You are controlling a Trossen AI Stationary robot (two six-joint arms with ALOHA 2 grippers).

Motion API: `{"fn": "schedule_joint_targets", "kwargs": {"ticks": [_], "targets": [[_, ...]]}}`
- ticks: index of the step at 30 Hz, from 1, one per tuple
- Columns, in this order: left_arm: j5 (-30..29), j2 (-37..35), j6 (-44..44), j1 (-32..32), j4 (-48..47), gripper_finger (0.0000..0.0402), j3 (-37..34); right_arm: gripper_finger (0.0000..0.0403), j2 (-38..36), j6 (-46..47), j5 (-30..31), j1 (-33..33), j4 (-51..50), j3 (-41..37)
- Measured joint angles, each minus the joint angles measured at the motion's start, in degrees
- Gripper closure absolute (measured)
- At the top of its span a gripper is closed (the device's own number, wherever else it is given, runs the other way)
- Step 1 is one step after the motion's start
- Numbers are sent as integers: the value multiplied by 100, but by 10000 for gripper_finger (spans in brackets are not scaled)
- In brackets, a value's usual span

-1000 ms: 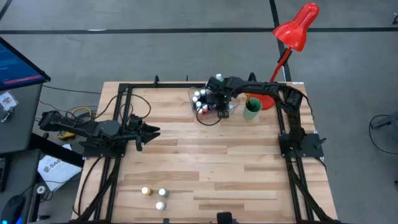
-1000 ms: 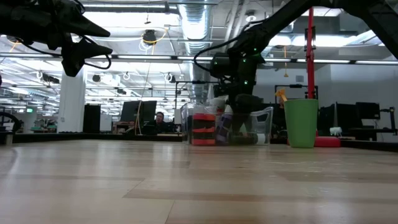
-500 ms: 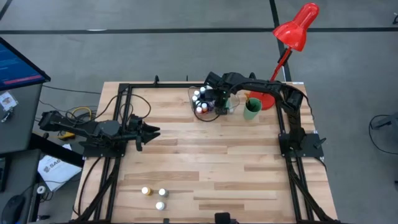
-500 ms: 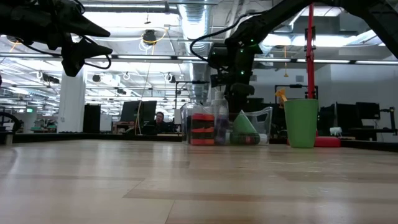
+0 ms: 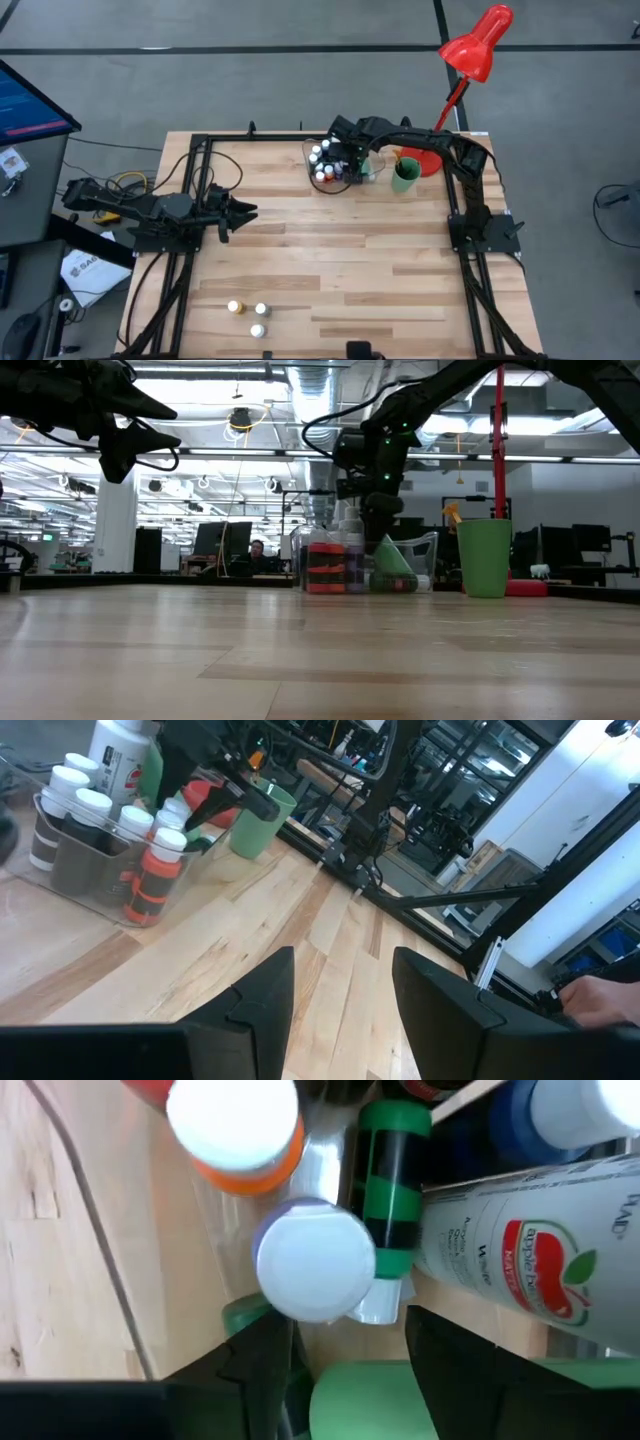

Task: Pick & Place Paint Supplies
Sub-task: Adjust the paint bottles in the transparent bin

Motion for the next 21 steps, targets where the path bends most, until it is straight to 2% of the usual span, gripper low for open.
{"fn": "schedule_joint_targets", "kwargs": {"ticks": [8,14,17,21], "targets": [[0,0,0,0,-2,243,0,220,-1,320,-4,-11,-284,0],[0,2,1,0,-2,243,0,234,-55,409,11,-15,-973,4],[0,2,0,0,-4,243,0,256,-45,409,211,-44,-1114,-28],[0,1,1,0,-6,243,0,308,-4,409,297,-71,-1039,-231]]}}
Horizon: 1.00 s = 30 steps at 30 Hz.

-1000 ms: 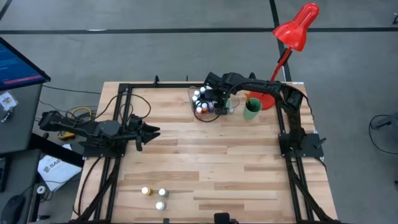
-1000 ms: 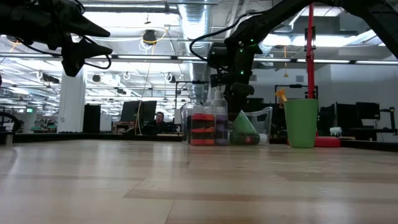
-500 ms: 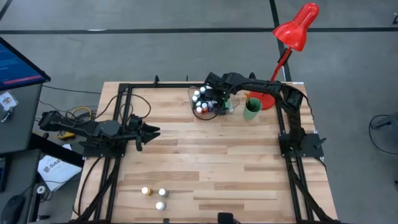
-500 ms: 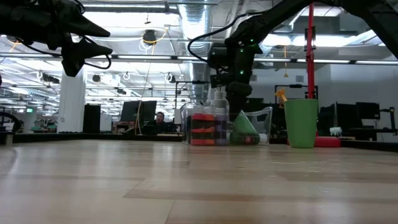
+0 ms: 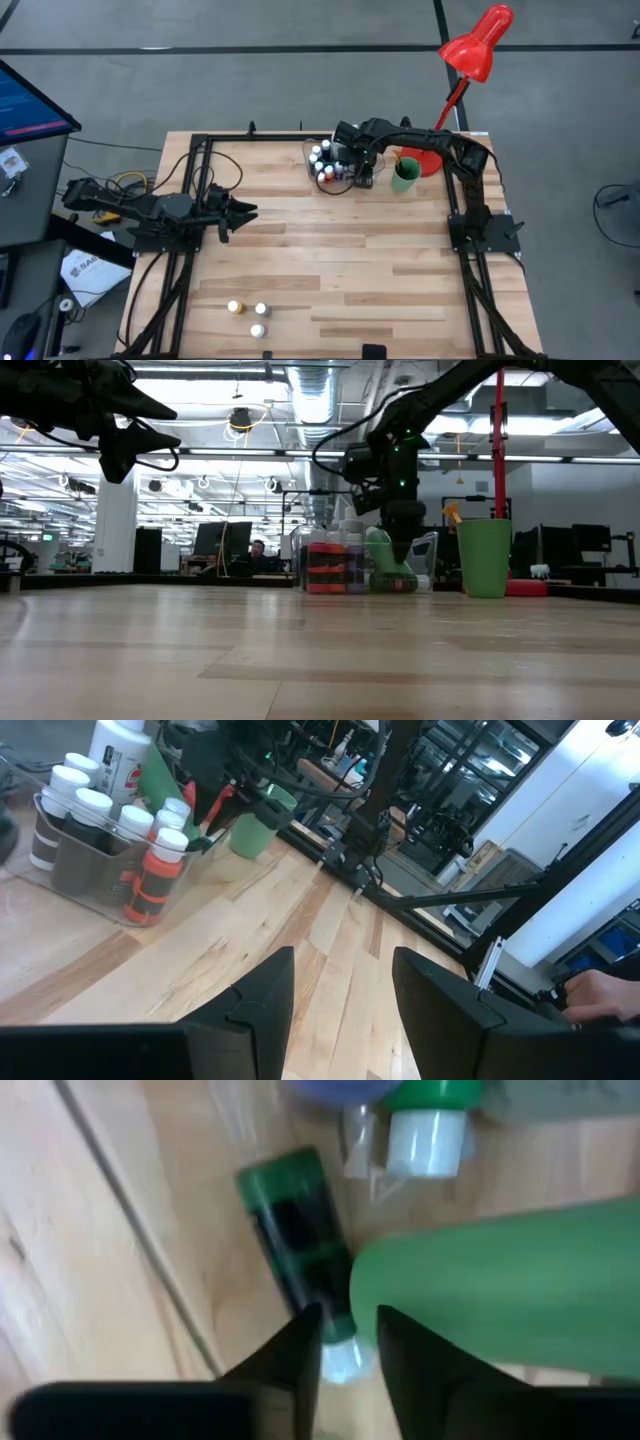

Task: Pick & Place Paint Supplies
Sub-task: Adjust the paint bottles in the transparent bin

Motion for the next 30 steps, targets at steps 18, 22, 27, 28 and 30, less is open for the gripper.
{"fn": "schedule_joint_targets", "kwargs": {"ticks": [18,22,27,28,30], "targets": [[0,1,1,0,-57,243,0,400,-24,252,615,-20,1410,-726],[0,0,1,1,-61,243,0,399,7,431,748,-75,1642,-748],[0,1,1,2,-63,243,0,400,-50,544,755,-71,1570,-740],[0,-1,1,2,-66,243,0,398,-61,592,747,-52,1503,-699],[0,-1,1,2,-66,243,0,390,-61,618,721,-42,1270,-566]]}}
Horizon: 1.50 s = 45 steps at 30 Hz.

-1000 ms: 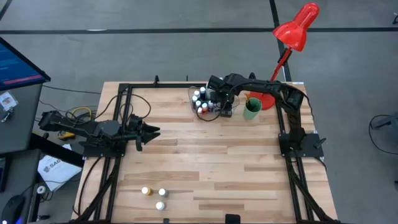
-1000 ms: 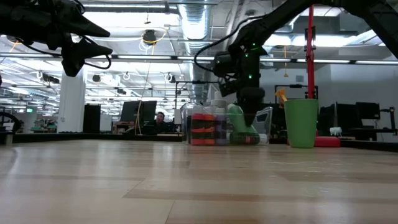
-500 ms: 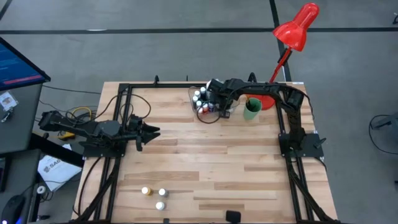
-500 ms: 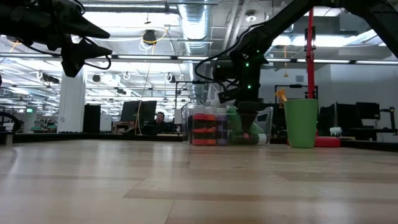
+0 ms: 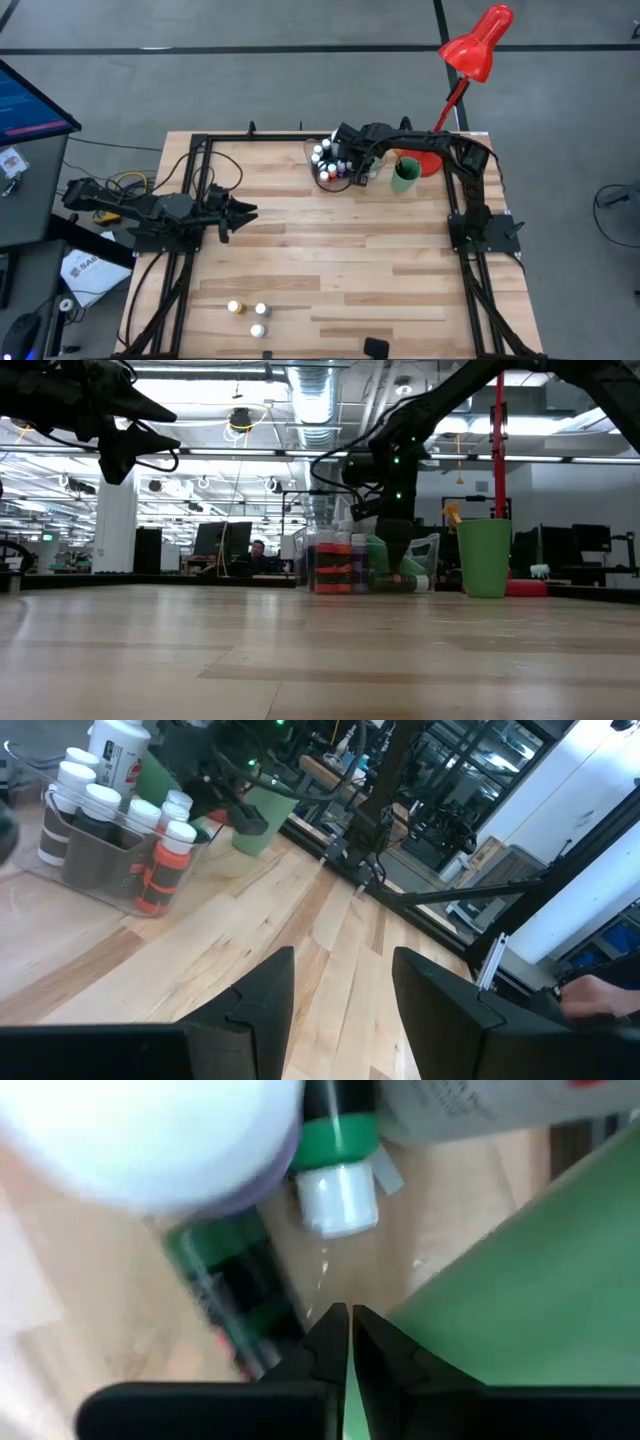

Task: Pick & Place Paint Supplies
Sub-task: Adjust the paint bottles in the transparent bin

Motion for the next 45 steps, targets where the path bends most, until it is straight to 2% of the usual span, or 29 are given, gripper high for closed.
{"fn": "schedule_joint_targets", "kwargs": {"ticks": [6,13,18,21,25,30,36,41,45], "targets": [[0,1,0,-1,-2,243,0,346,0,-19,-71,39,-694,519],[0,0,0,0,-2,243,0,299,0,-118,-1015,-181,-1823,1591],[1,0,0,0,-2,243,0,276,-1,-379,-1245,-624,-2304,2344],[0,0,-1,0,-2,243,0,260,-7,-382,-1375,-995,-2148,2567],[0,2,-1,0,-2,243,0,222,-5,-254,-1410,-1344,-1421,2596],[0,4,-2,0,-7,243,0,180,52,-37,-1471,-1368,-811,2554],[0,4,-2,0,-22,243,0,181,56,-173,-1518,-1270,-346,2232],[-11,4,-2,0,-22,243,0,187,66,-19,-1933,-1483,-83,1878],[-13,4,-2,0,-22,243,0,187,49,-19,-2001,-1537,143,1614]]}}
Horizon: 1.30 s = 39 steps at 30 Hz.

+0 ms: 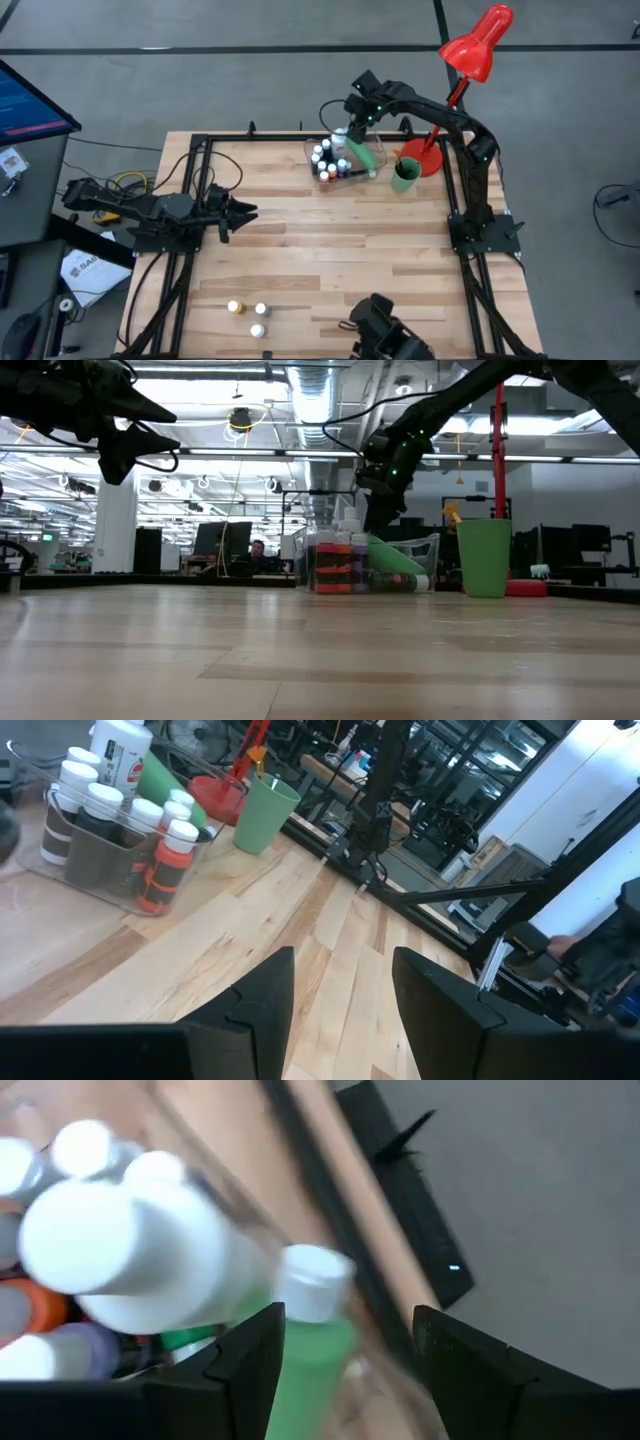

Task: Pick & Place Paint Supplies
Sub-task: Adjust the paint bottles in the transparent bin

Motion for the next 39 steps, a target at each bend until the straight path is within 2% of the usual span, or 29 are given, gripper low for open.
{"fn": "schedule_joint_targets", "kwargs": {"ticks": [4,13,23,26,30,39], "targets": [[-4,0,0,0,-7,243,0,186,11,-1,-227,55,139,-142],[-39,0,0,0,-11,243,0,187,15,-32,-233,74,483,-161],[-35,2,-7,0,-15,243,2,188,635,1,-434,124,567,-128],[-36,0,-6,0,-17,243,2,209,654,42,-418,119,512,-135],[-35,2,0,0,-20,243,2,293,649,17,-355,110,462,-139],[-33,2,22,0,-20,243,2,293,615,169,-381,139,375,45]]}}
